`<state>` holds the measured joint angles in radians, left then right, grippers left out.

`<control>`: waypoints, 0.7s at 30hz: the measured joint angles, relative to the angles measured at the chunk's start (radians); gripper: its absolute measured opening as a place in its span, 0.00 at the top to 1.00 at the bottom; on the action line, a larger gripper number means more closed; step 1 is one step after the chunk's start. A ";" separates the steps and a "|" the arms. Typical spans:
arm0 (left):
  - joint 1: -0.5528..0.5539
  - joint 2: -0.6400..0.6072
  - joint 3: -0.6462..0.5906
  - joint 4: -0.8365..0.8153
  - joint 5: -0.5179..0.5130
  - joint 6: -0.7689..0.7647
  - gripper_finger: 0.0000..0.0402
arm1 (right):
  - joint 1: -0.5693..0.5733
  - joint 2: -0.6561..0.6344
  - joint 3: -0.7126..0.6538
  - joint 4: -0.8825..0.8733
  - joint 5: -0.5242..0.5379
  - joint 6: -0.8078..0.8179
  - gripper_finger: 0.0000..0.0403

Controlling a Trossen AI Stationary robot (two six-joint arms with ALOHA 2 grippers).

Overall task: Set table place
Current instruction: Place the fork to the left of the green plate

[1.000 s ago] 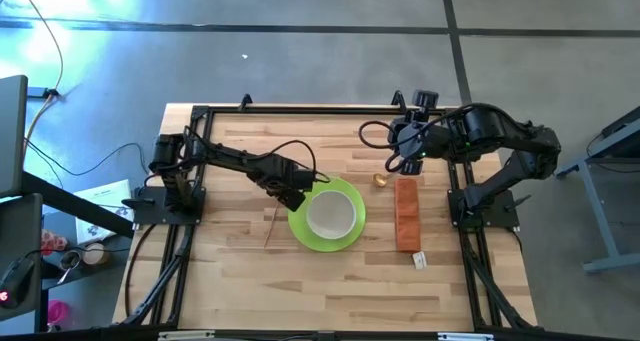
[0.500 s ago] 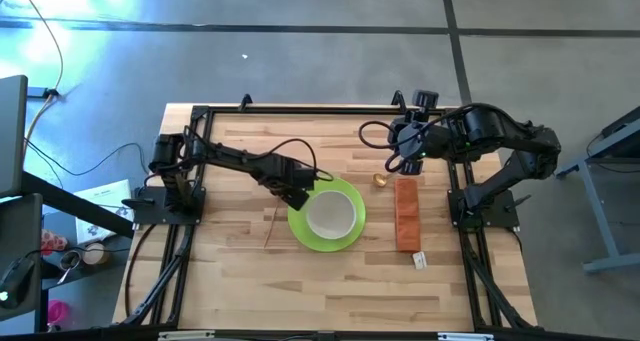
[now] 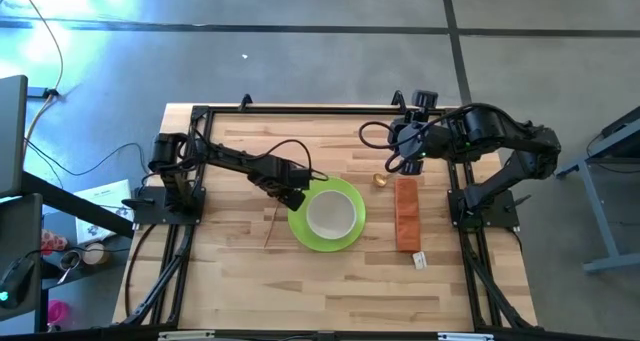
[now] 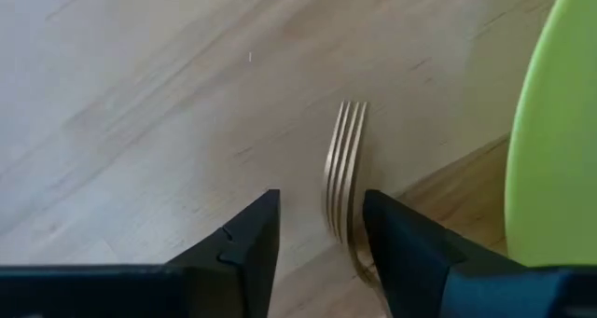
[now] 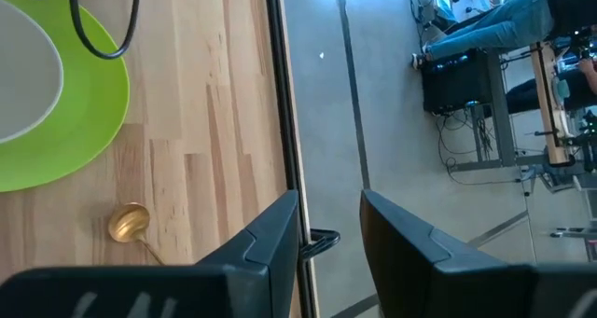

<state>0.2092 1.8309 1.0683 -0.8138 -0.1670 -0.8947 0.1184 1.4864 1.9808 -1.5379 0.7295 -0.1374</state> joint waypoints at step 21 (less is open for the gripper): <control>0.001 -0.056 -0.005 0.065 -0.031 -0.027 0.99 | 0.000 0.000 0.000 -0.001 0.000 -0.002 0.73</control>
<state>0.2100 1.7747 1.0635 -0.7492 -0.1980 -0.9212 0.1181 1.4861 1.9808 -1.5389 0.7296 -0.1394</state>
